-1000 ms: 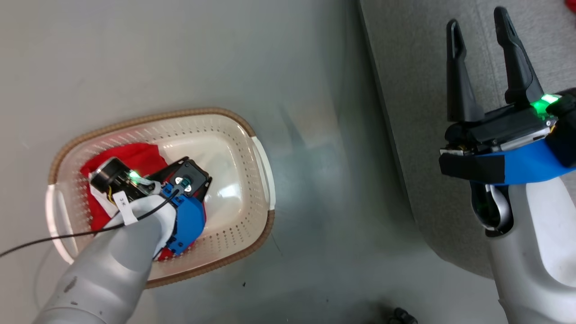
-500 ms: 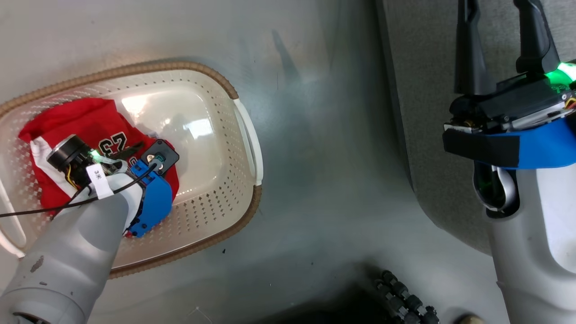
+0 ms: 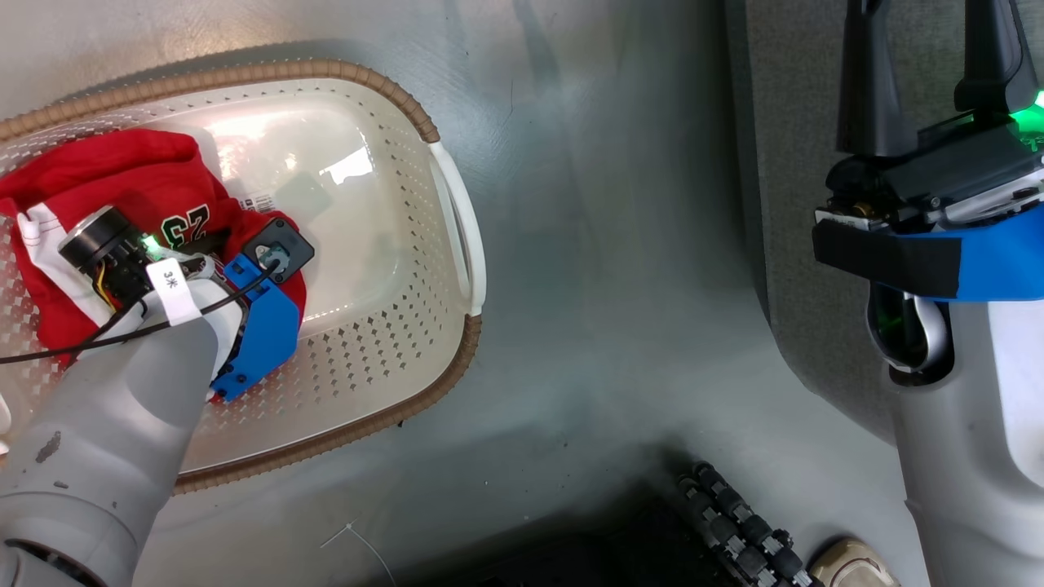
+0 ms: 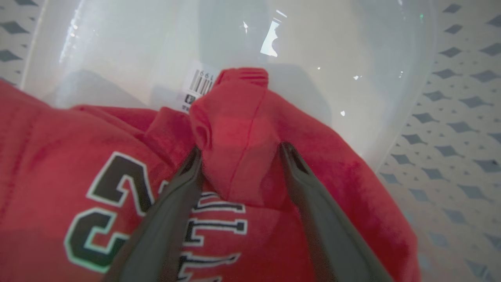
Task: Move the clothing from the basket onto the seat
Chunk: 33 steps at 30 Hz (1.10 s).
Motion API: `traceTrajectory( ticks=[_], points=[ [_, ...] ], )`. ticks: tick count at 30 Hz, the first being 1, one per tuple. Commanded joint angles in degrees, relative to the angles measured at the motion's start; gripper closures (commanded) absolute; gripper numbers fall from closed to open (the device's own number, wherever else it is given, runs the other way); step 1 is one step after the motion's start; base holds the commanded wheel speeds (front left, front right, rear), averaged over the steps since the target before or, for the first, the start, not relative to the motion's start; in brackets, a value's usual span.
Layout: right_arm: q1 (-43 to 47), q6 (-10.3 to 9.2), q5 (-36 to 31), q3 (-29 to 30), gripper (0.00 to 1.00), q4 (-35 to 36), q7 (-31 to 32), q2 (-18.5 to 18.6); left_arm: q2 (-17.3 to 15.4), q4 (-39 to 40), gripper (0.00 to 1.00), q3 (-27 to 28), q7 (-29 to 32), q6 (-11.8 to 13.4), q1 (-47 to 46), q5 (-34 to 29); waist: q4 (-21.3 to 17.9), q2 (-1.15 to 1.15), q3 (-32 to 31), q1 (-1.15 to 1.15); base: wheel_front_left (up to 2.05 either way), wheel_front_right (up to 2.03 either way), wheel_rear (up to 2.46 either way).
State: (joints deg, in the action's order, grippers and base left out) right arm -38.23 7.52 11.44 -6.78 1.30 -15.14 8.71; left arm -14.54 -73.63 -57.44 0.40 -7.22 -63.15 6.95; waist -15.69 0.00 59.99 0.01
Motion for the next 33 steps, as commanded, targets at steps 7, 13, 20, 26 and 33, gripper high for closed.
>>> traceTrajectory(
  ticks=[7,13,20,26,33],
  points=[
    [-1.07,-0.06,-0.35,0.42,0.0,0.0,-0.01,0.02,-0.35,-0.31,1.0,-1.42,0.31,-0.1,-0.51,-0.23,-0.09,0.0,-0.04,-0.01,0.0,0.0,0.0],
    [-0.63,-0.06,-0.35,0.6,0.0,-0.28,-0.01,-0.36,-0.22,-0.32,1.0,-1.41,-0.47,-0.17,-0.01,0.9,-0.26,0.0,-0.97,-0.01,0.0,0.0,0.0],
    [0.55,-0.06,-0.37,1.16,0.0,-1.36,-0.01,0.05,1.63,-0.31,1.0,-0.73,-2.98,-0.2,1.29,3.07,0.62,0.0,-3.58,-0.01,0.0,0.0,0.0],
    [1.9,-0.06,-0.75,1.83,0.0,-2.52,-0.01,0.51,4.32,-0.09,1.0,-0.49,-7.55,-0.26,3.03,5.14,2.14,0.0,-7.72,-0.01,0.0,0.0,0.0],
    [4.43,-0.06,-0.96,2.32,0.0,-4.07,-0.01,0.96,7.83,0.93,1.0,-1.24,-12.49,-0.31,6.29,7.67,4.09,0.0,-14.01,-0.01,0.0,0.0,0.0]
  ],
)
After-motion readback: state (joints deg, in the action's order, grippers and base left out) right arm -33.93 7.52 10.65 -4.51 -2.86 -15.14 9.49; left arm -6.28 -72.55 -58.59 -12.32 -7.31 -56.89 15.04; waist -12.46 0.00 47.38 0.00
